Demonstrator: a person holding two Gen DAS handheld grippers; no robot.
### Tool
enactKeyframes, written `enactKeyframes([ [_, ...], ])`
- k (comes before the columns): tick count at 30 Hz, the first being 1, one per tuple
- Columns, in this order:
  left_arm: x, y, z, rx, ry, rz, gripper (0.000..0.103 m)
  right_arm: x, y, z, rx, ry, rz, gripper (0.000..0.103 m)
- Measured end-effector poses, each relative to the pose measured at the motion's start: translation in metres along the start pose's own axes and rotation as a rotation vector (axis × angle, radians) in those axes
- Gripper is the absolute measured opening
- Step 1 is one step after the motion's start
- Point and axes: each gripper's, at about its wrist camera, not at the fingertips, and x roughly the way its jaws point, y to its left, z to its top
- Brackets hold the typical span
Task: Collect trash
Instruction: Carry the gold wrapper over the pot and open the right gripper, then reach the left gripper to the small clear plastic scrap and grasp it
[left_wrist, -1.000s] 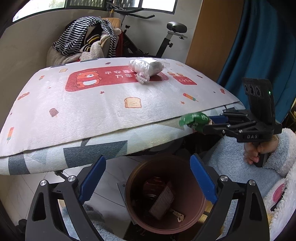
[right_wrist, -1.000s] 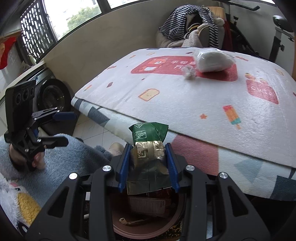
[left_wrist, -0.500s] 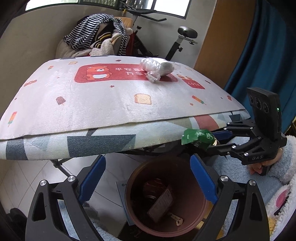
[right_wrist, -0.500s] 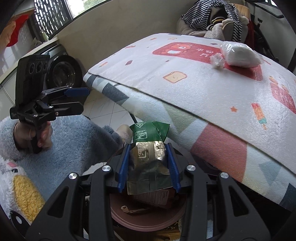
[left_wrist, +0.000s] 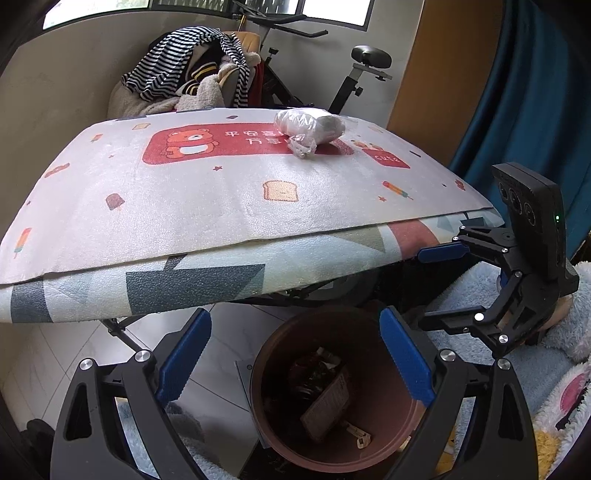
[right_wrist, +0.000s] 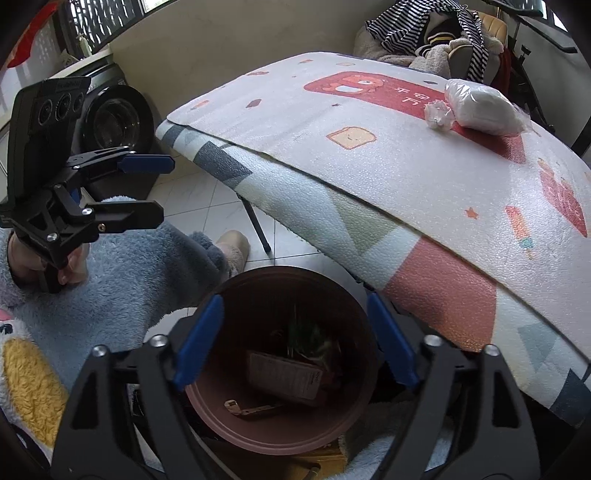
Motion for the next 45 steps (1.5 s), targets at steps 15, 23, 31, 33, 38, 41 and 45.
enactKeyframes([
  [15, 0.001, 0.007, -0.001, -0.037, 0.007, 0.013, 0.092, -0.002, -0.004, -0.001, 0.050, -0.029, -0.104, 0.097],
  [23, 0.002, 0.005, -0.001, -0.025, 0.011, 0.035, 0.092, -0.008, -0.025, -0.005, 0.137, -0.040, -0.135, 0.097],
  [31, 0.005, 0.001, 0.000, -0.018, 0.018, 0.076, 0.092, -0.019, -0.039, -0.014, 0.219, -0.116, -0.169, 0.097],
  [33, 0.007, 0.001, 0.001, -0.018, 0.030, 0.083, 0.092, -0.022, -0.042, -0.017, 0.238, -0.145, -0.183, 0.097],
  [38, 0.017, 0.007, 0.018, -0.061, 0.088, 0.039, 0.092, -0.028, -0.051, -0.013, 0.255, -0.167, -0.204, 0.097],
  [41, 0.024, 0.004, 0.047, -0.064, 0.065, -0.026, 0.092, -0.036, -0.061, -0.006, 0.267, -0.177, -0.201, 0.097],
  [45, 0.044, -0.008, 0.094, -0.023, 0.022, -0.063, 0.092, -0.044, -0.089, 0.012, 0.309, -0.190, -0.223, 0.097],
])
